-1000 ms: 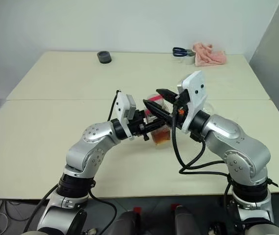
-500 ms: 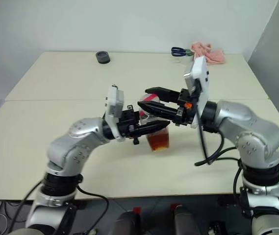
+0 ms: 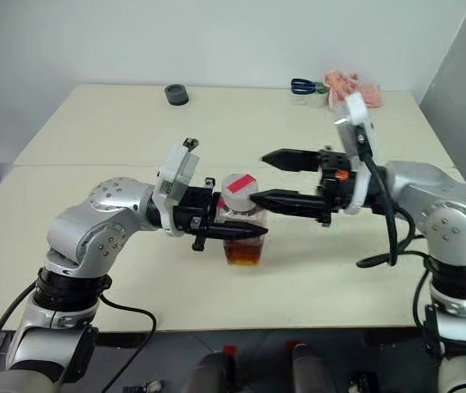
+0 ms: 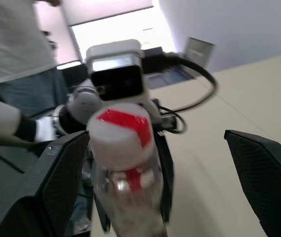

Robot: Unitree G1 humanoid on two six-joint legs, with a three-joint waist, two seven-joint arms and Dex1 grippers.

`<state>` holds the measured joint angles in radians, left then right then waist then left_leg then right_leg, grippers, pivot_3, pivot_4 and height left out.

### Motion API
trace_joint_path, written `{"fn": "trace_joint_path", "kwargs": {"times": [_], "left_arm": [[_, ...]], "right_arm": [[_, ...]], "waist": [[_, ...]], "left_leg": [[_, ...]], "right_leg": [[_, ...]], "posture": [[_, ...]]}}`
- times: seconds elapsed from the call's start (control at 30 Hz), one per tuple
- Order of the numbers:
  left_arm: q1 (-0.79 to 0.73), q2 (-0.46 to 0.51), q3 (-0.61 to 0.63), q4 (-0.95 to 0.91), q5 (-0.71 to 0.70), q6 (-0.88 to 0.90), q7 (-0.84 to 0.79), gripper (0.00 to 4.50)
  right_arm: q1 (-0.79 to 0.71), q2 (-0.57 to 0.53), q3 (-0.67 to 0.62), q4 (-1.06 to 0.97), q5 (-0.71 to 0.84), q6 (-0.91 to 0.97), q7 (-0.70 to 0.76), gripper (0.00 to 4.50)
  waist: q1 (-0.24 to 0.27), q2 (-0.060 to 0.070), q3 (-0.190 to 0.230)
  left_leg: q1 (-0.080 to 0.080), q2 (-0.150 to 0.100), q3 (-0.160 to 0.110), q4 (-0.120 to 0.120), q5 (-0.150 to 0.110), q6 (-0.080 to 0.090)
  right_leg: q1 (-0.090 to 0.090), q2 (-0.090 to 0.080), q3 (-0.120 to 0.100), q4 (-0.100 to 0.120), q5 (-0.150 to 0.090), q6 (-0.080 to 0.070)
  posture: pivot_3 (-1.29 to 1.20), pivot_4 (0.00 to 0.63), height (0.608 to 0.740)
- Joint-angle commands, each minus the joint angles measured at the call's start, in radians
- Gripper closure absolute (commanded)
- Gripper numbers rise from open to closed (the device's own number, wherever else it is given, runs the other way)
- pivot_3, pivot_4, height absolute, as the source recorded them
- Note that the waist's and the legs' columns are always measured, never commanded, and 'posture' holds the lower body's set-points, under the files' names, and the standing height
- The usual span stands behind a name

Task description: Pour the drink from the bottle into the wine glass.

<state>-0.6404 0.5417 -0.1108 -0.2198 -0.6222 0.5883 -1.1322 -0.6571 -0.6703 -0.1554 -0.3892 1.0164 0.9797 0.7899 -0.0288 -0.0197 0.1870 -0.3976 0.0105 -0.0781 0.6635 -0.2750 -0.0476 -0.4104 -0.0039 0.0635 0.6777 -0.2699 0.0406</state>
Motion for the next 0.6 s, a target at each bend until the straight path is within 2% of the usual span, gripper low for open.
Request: {"fn": "trace_joint_path", "kwargs": {"times": [0.03, 0.17, 0.3, 0.47, 0.6], "left_arm": [[0.014, -0.052, 0.036, -0.013, 0.037, -0.065, 0.103, 2.77], [0.023, -0.141, 0.024, 0.006, 0.100, -0.125, 0.215, 2.77], [0.026, -0.229, 0.002, 0.020, 0.135, -0.157, 0.289, 2.77], [0.037, -0.278, -0.025, 0.012, 0.158, -0.171, 0.324, 2.77], [0.039, -0.274, -0.027, 0.015, 0.165, -0.176, 0.314, 2.77]], "right_arm": [[0.060, -0.002, -0.079, -0.151, 0.052, 0.006, -0.136, 0.02], [0.081, 0.059, -0.058, -0.238, 0.056, -0.005, -0.300, 0.02], [0.052, 0.144, 0.015, -0.275, -0.008, -0.029, -0.433, 0.02], [0.031, 0.209, 0.066, -0.264, -0.098, -0.078, -0.515, 0.02], [0.026, 0.236, 0.087, -0.263, -0.129, -0.098, -0.533, 0.02]], "waist": [[-0.001, 0.000, 0.000], [-0.004, 0.000, 0.000], [-0.004, 0.000, 0.000], [-0.002, 0.000, 0.000], [-0.002, 0.000, 0.000]], "left_leg": [[-0.001, 0.000, 0.000, 0.000, 0.000, 0.000], [0.000, 0.000, 0.000, 0.001, 0.000, 0.000], [0.001, 0.000, 0.001, 0.001, 0.000, 0.000], [0.001, 0.000, 0.001, 0.001, 0.000, 0.000], [0.000, 0.000, 0.001, 0.001, 0.000, 0.000]], "right_leg": [[-0.001, 0.000, 0.000, 0.000, 0.000, 0.000], [-0.001, 0.000, 0.001, 0.001, 0.000, 0.000], [0.000, 0.001, 0.002, 0.002, 0.000, 0.000], [0.000, 0.000, 0.002, 0.001, 0.000, 0.000], [0.000, 0.000, 0.001, 0.001, 0.000, 0.000]], "posture": [[0.00, 0.150, 0.740], [0.00, 0.150, 0.740], [0.00, 0.150, 0.740], [0.00, 0.150, 0.740], [0.00, 0.150, 0.740]]}}
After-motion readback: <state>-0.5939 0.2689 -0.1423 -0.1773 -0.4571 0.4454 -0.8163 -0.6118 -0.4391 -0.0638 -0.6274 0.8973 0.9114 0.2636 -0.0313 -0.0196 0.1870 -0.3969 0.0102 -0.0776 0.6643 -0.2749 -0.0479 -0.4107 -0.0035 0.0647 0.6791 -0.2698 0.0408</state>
